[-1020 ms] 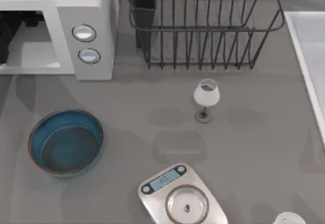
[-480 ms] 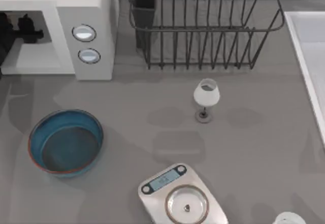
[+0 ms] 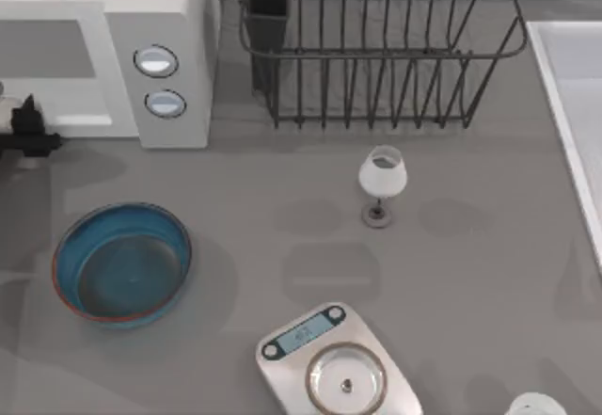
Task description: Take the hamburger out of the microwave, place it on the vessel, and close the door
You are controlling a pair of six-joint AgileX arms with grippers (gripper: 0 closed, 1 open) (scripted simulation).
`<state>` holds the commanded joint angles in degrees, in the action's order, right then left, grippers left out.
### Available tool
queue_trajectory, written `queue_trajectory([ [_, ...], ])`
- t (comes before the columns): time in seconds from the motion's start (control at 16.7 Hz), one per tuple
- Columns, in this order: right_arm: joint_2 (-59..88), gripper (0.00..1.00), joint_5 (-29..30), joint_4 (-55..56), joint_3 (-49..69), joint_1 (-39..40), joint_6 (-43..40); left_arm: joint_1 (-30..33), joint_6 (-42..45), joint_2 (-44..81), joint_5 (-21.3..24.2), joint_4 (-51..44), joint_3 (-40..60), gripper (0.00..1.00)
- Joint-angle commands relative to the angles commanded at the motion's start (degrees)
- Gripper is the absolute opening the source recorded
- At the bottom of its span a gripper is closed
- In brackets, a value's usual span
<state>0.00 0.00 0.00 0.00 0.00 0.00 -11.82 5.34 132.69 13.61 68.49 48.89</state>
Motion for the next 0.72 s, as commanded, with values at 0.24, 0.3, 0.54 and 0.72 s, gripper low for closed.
queue_trajectory([
  [0.24, 0.0, 1.0, 0.0, 0.0, 0.0, 0.0, 0.0, -0.6, 0.2, -2.8, 0.6, 3.9, -5.4, 0.0],
  [0.3, 0.0, 1.0, 0.0, 0.0, 0.0, 0.0, 0.0, -0.6, 0.2, -2.8, 0.6, 3.9, -5.4, 0.0],
  [0.54, 0.0, 1.0, 0.0, 0.0, 0.0, 0.0, 0.0, -0.2, 0.3, -2.9, 0.4, 3.7, -5.1, 0.0],
  [0.72, 0.0, 1.0, 0.0, 0.0, 0.0, 0.0, 0.0, -0.2, 0.3, -6.2, 0.3, 0.1, -5.0, 0.0],
])
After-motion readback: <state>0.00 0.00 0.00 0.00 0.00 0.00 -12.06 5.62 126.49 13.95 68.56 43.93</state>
